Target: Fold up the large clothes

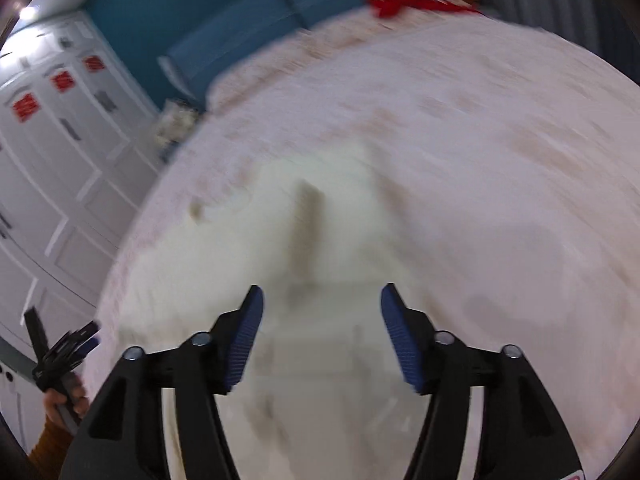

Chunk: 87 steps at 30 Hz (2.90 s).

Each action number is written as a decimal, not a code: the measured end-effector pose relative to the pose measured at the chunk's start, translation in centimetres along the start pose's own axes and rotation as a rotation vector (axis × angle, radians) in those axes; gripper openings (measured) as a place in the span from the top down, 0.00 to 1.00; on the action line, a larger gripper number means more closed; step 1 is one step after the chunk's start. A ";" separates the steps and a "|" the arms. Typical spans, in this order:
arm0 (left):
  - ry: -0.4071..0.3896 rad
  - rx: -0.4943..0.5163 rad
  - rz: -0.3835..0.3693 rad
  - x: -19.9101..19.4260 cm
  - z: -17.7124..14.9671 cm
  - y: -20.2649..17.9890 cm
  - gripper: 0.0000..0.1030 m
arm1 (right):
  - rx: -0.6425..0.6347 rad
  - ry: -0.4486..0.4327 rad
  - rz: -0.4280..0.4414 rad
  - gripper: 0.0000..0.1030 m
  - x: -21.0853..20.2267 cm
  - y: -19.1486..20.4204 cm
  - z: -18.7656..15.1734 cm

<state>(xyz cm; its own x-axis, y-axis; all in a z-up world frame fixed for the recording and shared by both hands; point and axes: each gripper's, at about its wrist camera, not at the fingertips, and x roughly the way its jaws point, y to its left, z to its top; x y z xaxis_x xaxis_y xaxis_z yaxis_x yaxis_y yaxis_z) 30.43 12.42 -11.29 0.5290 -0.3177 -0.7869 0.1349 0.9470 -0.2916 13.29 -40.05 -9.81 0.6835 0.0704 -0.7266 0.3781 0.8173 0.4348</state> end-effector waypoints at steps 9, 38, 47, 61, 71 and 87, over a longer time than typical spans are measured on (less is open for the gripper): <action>0.152 -0.205 -0.075 -6.4 -13.2 5.9 0.18 | 0.242 0.195 0.064 0.34 -7.3 -8.4 -14.0; 0.198 -0.142 -0.195 -27.0 -20.8 3.2 0.94 | -0.301 0.344 0.053 0.96 -23.1 1.3 -18.6; -0.068 -0.124 -0.255 -32.6 -14.8 1.6 0.94 | -0.186 0.056 0.144 0.96 -28.4 3.5 -11.3; -0.142 -0.094 -0.099 -17.8 -4.3 0.3 0.94 | -0.023 -0.114 0.129 0.96 -14.0 4.0 -3.4; -0.103 -0.063 0.034 -9.9 -2.3 -0.2 0.94 | 0.073 -0.113 0.085 0.96 -6.7 3.4 -1.8; -0.029 -0.028 0.145 -1.2 -1.5 -0.6 0.93 | 0.083 -0.064 -0.014 0.96 1.2 2.1 -1.2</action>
<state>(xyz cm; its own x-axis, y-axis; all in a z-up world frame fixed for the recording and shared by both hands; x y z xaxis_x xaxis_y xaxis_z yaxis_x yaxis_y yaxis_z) 28.44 12.15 -11.03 0.5654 -0.1761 -0.8058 0.0326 0.9809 -0.1915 14.10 -37.59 -10.41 0.7153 0.0207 -0.6985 0.4363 0.7676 0.4695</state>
